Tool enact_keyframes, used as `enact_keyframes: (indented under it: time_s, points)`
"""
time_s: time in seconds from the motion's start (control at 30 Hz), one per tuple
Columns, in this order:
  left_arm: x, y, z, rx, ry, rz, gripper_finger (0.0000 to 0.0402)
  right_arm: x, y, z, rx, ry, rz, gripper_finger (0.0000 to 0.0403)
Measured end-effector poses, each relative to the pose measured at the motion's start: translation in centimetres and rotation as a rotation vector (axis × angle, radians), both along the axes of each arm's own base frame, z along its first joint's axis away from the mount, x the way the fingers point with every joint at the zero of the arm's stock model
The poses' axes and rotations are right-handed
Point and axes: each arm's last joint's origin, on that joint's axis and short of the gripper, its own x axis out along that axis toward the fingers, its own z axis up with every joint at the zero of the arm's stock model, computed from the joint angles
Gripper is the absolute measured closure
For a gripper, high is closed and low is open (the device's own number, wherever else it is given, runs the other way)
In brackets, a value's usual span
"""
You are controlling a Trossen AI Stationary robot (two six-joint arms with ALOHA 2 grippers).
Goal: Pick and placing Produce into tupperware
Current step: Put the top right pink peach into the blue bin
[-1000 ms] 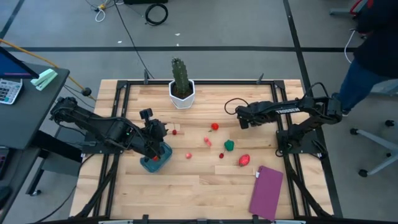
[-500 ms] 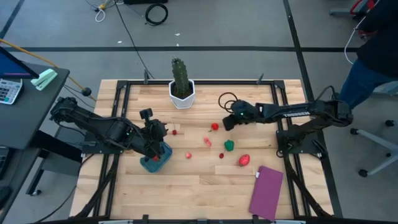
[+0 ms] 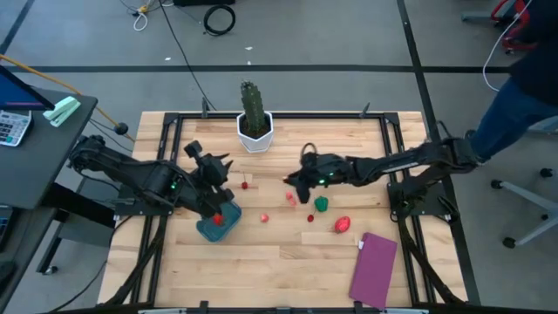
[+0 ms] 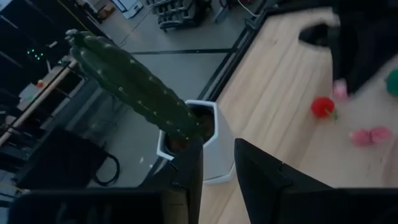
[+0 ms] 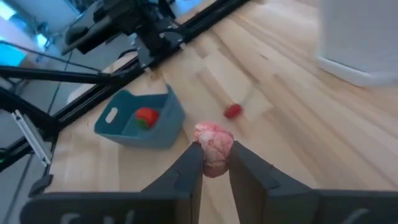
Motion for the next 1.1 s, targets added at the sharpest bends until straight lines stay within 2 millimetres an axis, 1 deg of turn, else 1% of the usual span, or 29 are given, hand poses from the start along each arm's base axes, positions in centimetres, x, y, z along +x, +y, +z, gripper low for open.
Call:
enact_keyframes:
  time_s: [0.27,0.4,0.53,0.63,0.8,0.93,1.03,1.1]
  points:
    - [-0.9,0.5,1.1,-0.03,-0.069,0.003,0.0305,7.9,2.1,0.9,-0.097,-0.018,0.125,0.0328]
    - [-1.4,0.7,1.6,-0.064,-0.125,0.019,0.0308,11.3,3.3,0.4,-0.137,0.006,0.176,0.0328]
    - [-1.8,0.9,1.9,-0.076,-0.145,0.023,0.0308,14.1,4.5,-1.1,-0.167,0.072,0.22,0.0328]
    - [-2.0,0.9,2.0,-0.078,-0.149,0.022,0.031,15.7,5.1,-1.9,-0.178,0.086,0.238,0.0328]
    - [-2.0,0.9,2.0,-0.077,-0.147,0.022,0.0312,17.5,5.4,-2.9,-0.179,0.088,0.266,0.0328]
    - [-2.0,0.9,2.0,-0.077,-0.147,0.022,0.0311,18.1,5.5,-3.6,-0.191,0.125,0.369,0.0327]
    - [-2.0,0.9,2.0,-0.078,-0.147,0.022,0.0314,18.3,5.5,-3.9,-0.192,0.161,0.391,0.0323]
    - [-2.0,0.9,2.0,-0.078,-0.148,0.022,0.0316,18.5,5.5,-4.0,-0.216,0.153,0.404,0.0314]
